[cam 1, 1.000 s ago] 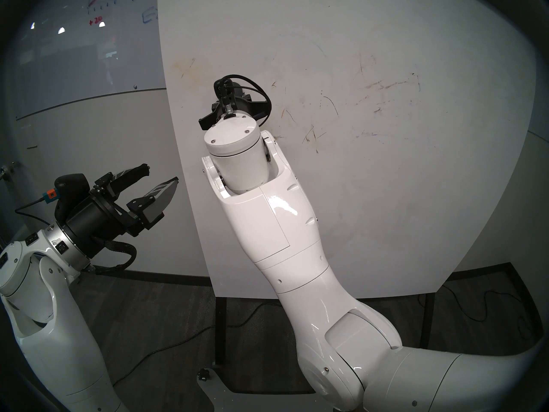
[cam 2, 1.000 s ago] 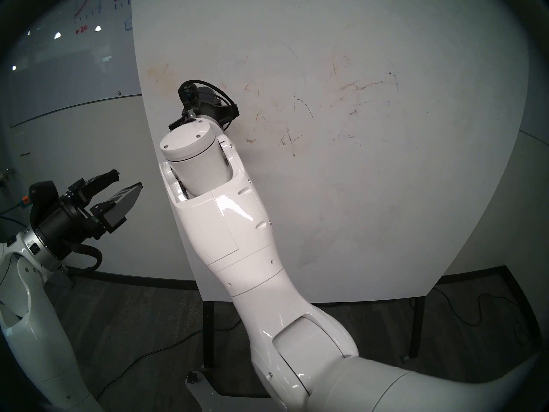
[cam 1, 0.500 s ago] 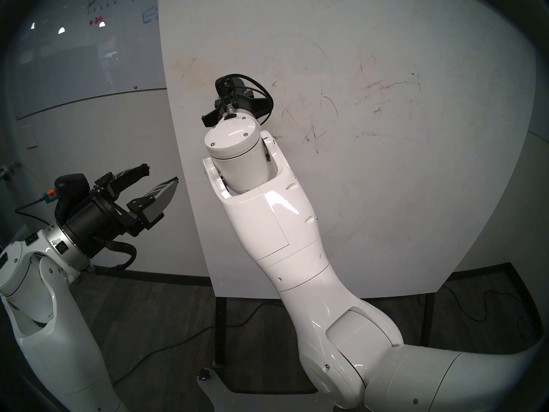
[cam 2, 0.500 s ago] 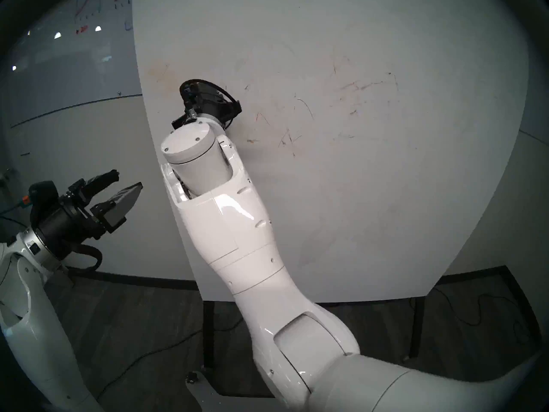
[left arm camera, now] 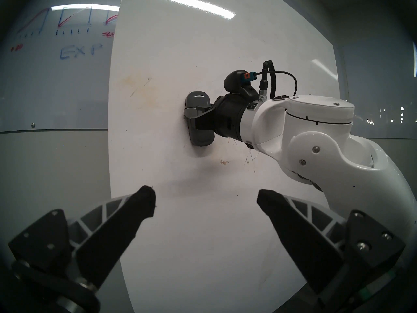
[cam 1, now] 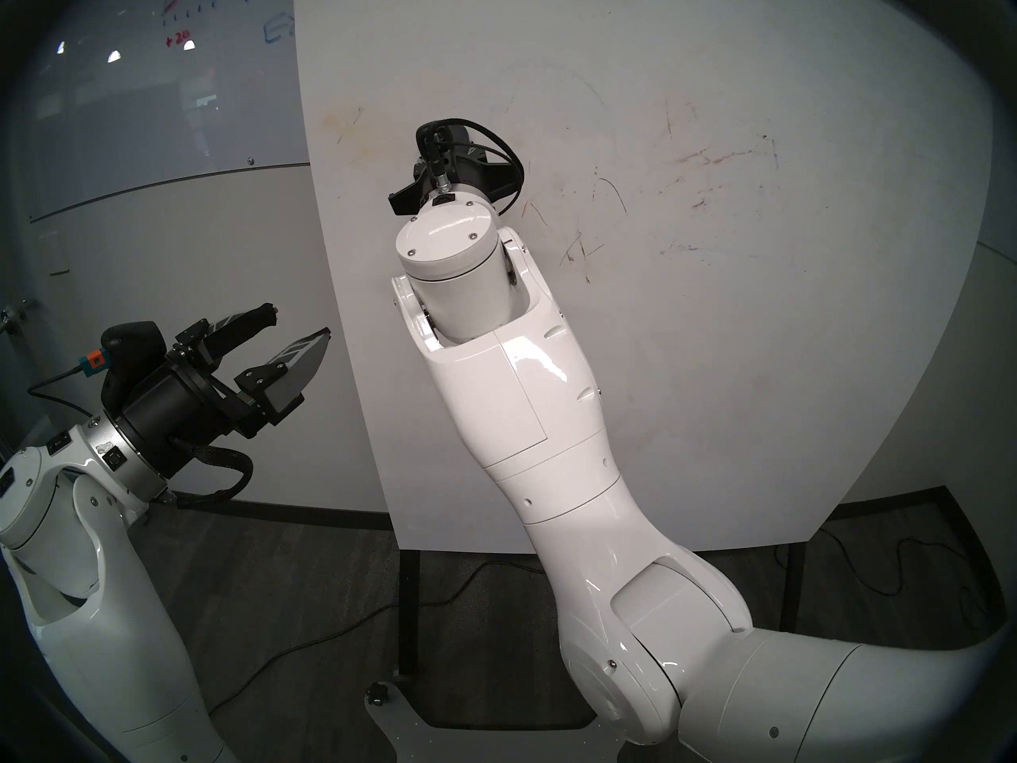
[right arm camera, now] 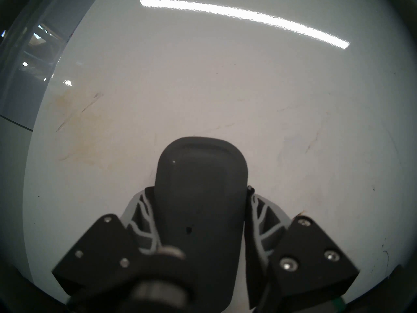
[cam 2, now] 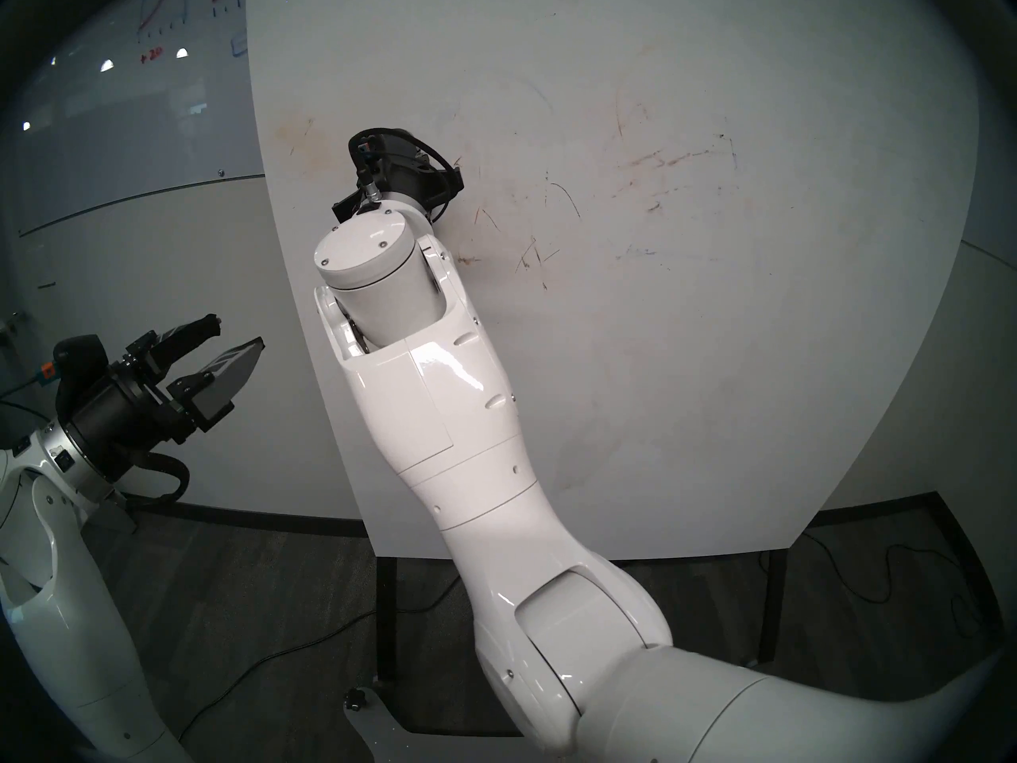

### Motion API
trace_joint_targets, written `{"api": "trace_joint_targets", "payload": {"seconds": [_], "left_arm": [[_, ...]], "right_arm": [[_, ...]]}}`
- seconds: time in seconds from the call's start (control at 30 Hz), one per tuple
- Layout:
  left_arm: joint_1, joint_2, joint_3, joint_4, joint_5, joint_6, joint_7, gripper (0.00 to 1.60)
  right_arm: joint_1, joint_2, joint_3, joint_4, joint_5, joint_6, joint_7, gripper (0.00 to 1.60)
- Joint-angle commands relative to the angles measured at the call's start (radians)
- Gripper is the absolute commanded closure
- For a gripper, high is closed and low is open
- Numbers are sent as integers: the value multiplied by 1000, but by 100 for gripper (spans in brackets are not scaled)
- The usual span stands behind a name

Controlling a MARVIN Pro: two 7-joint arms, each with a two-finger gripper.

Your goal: Erase all marks on the whiteboard with the eraser

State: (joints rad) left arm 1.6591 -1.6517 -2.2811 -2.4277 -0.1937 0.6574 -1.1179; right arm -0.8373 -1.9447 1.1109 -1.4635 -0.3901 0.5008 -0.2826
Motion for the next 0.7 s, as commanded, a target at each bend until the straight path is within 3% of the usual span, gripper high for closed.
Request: {"api": "trace_joint_targets", "payload": {"seconds": [0.0,0.67], "left_arm": [[-3,2,2,-16,-3,0,0,0],[-3,2,2,-16,-2,0,0,0]], "right_arm": [[63,46,93,6,-18,-3,-37,160],[73,90,209,-40,-25,3,-38,160]]}}
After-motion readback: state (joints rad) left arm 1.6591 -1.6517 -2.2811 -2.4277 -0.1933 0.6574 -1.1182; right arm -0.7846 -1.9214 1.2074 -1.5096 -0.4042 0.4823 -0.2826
